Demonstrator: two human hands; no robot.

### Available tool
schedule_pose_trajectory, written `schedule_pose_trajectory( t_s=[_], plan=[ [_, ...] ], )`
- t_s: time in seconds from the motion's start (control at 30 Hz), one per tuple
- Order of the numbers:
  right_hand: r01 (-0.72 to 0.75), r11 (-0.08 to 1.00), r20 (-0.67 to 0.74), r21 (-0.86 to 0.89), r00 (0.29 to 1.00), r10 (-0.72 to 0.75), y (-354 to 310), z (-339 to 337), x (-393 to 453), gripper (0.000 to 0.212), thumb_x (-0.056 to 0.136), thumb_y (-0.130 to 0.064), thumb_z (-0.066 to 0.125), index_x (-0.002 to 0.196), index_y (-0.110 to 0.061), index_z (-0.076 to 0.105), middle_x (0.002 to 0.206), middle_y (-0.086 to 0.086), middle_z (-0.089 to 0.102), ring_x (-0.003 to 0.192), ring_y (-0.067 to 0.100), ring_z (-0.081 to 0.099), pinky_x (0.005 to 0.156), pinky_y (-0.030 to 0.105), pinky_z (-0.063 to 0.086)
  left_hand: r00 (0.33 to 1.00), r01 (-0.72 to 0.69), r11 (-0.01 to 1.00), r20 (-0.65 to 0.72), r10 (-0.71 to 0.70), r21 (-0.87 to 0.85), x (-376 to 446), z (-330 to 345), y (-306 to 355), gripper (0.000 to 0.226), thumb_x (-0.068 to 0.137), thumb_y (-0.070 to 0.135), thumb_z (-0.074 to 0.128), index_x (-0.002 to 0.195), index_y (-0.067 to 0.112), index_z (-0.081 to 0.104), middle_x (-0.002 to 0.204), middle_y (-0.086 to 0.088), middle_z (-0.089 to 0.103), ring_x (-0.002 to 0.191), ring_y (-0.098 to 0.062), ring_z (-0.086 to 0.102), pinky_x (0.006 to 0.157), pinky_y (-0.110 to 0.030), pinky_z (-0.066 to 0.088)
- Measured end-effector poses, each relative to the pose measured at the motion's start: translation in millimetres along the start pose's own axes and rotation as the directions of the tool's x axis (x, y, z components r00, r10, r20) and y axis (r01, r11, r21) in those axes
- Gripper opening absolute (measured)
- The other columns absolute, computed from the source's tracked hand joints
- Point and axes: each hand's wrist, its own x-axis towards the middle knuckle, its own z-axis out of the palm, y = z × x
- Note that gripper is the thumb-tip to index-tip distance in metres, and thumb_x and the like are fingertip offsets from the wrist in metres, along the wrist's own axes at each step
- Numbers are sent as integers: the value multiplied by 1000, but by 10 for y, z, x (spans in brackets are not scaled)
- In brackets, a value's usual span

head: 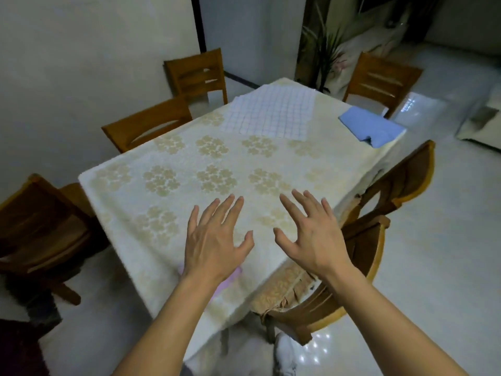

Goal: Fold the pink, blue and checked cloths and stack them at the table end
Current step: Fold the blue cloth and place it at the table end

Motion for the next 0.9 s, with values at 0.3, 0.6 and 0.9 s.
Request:
schedule_pose_trajectory(
  t_s=[0.3, 0.6, 0.9],
  plan=[
    [-379, 925, -77, -36, 923, 376, 521, -356, -1099, 73, 89, -63, 38, 154, -29, 35, 157, 6, 38, 147, 27, 29, 121, 50, 17, 934, -335, 926, 68, 351, -176, 0, 237, 902, 69, 86, 56, 40, 149, 31, 39, 152, 5, 44, 139, -21, 42, 116, -54, 22],
    [-641, 767, -219, -6, 749, 625, 953, -646, -1971, 71, 88, -62, 39, 150, -26, 40, 153, 6, 43, 144, 26, 35, 119, 52, 24, 767, -604, 744, 48, 640, -286, -143, 376, 1930, 67, 88, 55, 39, 149, 28, 39, 151, 7, 45, 137, -17, 44, 117, -57, 24],
    [-740, 671, -275, 46, 637, 721, 1565, -754, -2465, 72, 87, -61, 39, 149, -24, 43, 151, 8, 46, 144, 29, 36, 119, 53, 25, 672, -700, 658, 57, 738, -277, -155, 676, 2758, 66, 87, 54, 44, 148, 29, 40, 150, 7, 45, 137, -16, 42, 118, -52, 23]
  ],
)
